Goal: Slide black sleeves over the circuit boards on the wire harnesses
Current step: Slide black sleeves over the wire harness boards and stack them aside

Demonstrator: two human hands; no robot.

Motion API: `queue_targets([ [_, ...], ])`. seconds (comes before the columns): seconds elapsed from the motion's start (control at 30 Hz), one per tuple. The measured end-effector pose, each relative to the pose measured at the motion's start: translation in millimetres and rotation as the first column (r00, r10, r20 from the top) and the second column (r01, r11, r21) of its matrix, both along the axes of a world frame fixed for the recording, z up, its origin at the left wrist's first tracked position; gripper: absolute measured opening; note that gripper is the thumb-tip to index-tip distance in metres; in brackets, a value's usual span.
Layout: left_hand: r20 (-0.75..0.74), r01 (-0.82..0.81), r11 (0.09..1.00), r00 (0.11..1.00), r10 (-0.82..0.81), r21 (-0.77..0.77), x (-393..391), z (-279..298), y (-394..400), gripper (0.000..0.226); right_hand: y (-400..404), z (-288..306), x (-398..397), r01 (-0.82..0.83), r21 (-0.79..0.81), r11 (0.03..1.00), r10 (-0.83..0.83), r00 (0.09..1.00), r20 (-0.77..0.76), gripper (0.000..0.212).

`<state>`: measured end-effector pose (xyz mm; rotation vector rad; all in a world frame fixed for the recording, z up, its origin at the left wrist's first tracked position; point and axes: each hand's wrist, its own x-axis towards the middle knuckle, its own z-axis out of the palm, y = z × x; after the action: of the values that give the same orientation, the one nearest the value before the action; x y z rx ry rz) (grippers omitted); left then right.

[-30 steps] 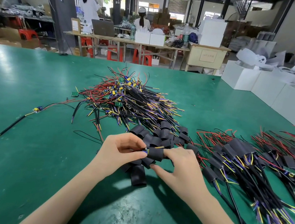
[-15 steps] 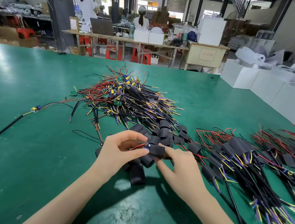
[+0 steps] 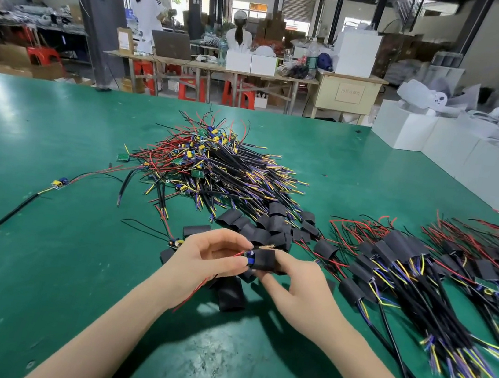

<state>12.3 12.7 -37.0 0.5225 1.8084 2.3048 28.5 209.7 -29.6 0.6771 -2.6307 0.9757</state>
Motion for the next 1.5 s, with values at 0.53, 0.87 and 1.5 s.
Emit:
queue_targets([
  [0.53, 0.006, -0.126, 0.991, 0.992, 0.126, -0.054, -4, -2, -1, 0.026, 4, 5, -5, -0.021, -0.243, 0.97, -0.004, 0.995, -0.099, 0.032],
  [0.87, 0.144, -0.311, 0.95, 0.939, 0.312, -0.03, -8, -4, -1, 0.012, -1, -1, -7, 0.028, -0.299, 0.954, -0.056, 0.995, -0.084, 0.027],
  [1.5, 0.117, -0.25, 0.967, 0.96, 0.255, -0.054, -9, -12, 0, 0.042, -4, 0, -1, 0.087, -0.371, 0.925, -0.115, 0.992, -0.054, 0.026],
])
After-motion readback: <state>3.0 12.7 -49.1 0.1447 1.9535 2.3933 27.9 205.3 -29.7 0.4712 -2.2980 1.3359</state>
